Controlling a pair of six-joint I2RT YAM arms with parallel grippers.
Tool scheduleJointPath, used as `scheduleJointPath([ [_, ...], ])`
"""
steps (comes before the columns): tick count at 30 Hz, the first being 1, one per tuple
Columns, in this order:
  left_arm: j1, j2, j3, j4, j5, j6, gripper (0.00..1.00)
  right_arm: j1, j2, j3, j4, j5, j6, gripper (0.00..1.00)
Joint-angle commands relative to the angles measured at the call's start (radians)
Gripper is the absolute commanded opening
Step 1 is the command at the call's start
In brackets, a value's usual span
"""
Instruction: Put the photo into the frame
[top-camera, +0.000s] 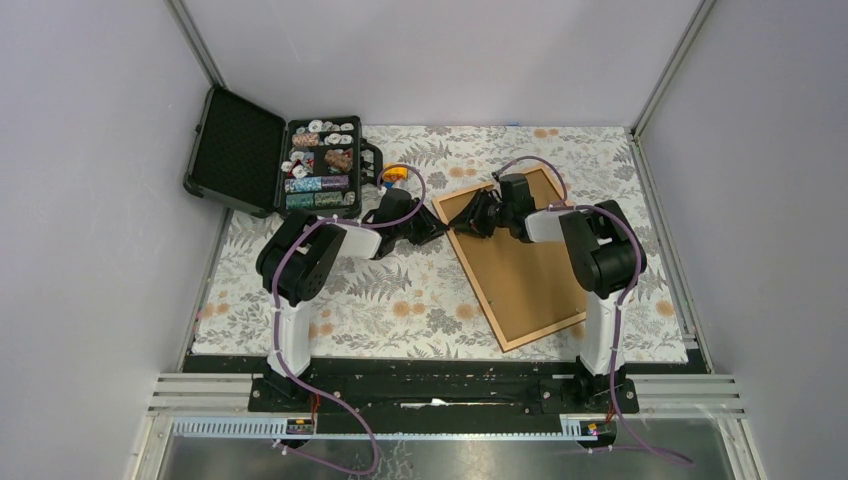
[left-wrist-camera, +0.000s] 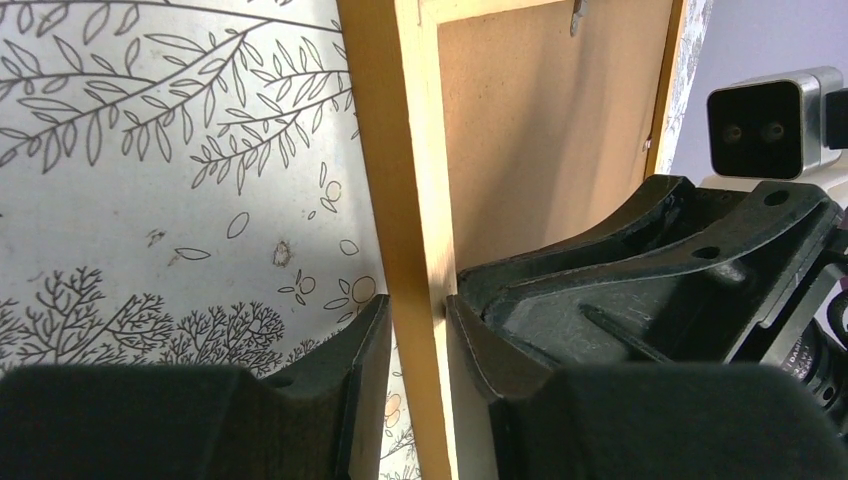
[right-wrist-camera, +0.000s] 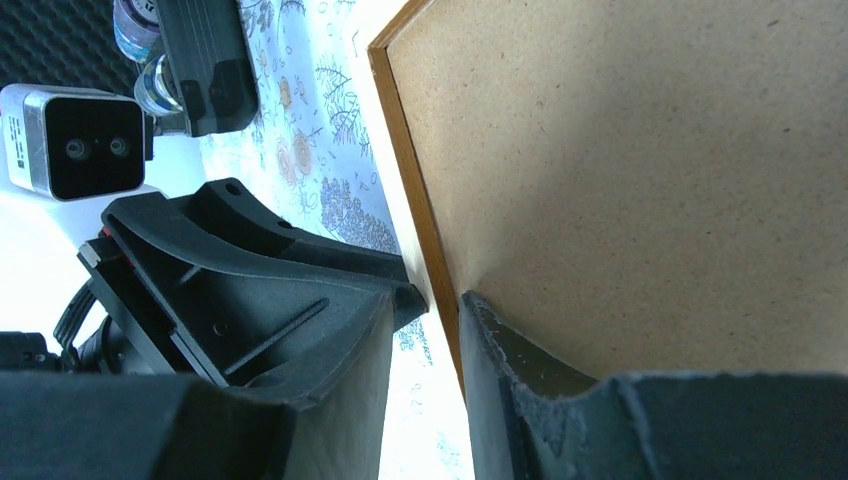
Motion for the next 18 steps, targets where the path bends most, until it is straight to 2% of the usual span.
scheduleJointPath([
  [1, 0.007, 0.024, 0.022, -0.017, -0.011, 0.004, 0.30, 0.009, 0.015, -0.032, -0.045, -0.096, -0.002, 0.38],
  [9, 0.009, 0.017, 0.012, -0.014, -0.017, 0.004, 0.29, 0.008, -0.037, -0.044, -0.103, -0.082, 0.003, 0.37],
  [18, 0.019, 0.023, 0.002, 0.000, -0.008, -0.019, 0.28, 0.008, -0.065, -0.030, -0.198, -0.081, -0.081, 0.38],
])
